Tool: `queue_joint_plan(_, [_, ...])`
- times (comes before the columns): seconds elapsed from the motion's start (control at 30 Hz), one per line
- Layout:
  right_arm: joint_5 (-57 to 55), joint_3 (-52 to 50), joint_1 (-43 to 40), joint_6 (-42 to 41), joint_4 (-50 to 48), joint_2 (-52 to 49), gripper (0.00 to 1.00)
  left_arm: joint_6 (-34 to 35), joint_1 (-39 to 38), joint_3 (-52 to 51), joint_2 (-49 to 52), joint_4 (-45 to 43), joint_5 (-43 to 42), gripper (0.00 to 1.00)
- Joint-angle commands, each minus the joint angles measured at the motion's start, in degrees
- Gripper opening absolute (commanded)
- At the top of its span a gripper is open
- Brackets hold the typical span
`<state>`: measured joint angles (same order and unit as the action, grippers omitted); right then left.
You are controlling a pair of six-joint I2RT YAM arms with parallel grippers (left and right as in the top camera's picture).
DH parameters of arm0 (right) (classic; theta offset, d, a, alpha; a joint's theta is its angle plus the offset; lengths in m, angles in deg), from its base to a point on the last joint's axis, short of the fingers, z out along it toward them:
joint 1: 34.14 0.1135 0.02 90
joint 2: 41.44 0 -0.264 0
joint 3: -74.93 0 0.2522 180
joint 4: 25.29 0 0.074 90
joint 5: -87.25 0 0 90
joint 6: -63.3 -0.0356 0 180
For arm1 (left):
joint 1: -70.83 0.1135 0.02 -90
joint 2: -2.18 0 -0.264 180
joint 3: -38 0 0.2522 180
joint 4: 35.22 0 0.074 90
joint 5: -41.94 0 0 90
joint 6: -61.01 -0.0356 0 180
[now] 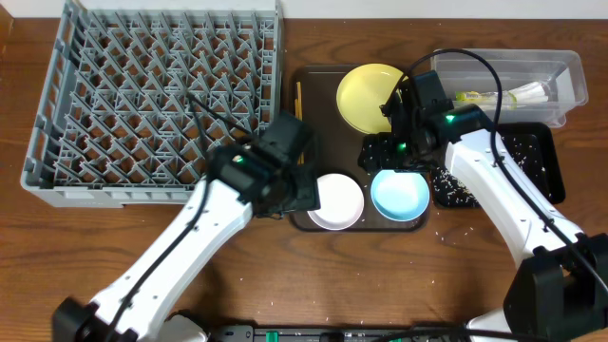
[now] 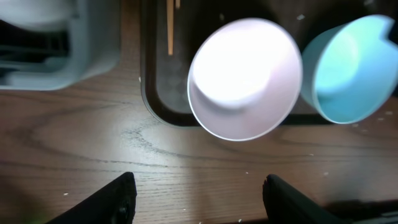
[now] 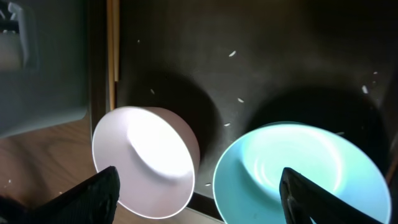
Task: Sort waste into correct bins and load items into the dishwasher
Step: 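Reach both grippers toward the pink and blue bowls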
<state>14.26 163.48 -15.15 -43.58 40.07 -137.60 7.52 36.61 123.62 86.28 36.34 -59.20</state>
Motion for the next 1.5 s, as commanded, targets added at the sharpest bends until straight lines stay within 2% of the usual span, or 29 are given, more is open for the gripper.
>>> queue_joint_plan(0.0, [1.29, 0.11, -0.26, 1.33, 0.07, 0.59, 0.81, 2.10, -1.42, -0.44, 4.28, -0.31, 1.75, 0.66])
queue_joint_plan(0.4, [1.25, 0.11, -0.26, 3.54, 0.09, 0.57, 0.84, 2.54, -2.58, -0.44, 11.37, -1.64, 1.40, 0.64])
queue_joint_plan(0.6, [1.20, 0.11, -0.20, 6.73, 0.83, 0.57, 0.84, 1.90, -2.58, -0.44, 11.41, -3.76, 1.64, 0.64])
queue_joint_plan(1.47, [1.18, 0.09, -0.15, 8.87, 2.60, 0.57, 0.87, 1.92, -2.62, -0.44, 11.43, -5.46, 1.81, 0.64])
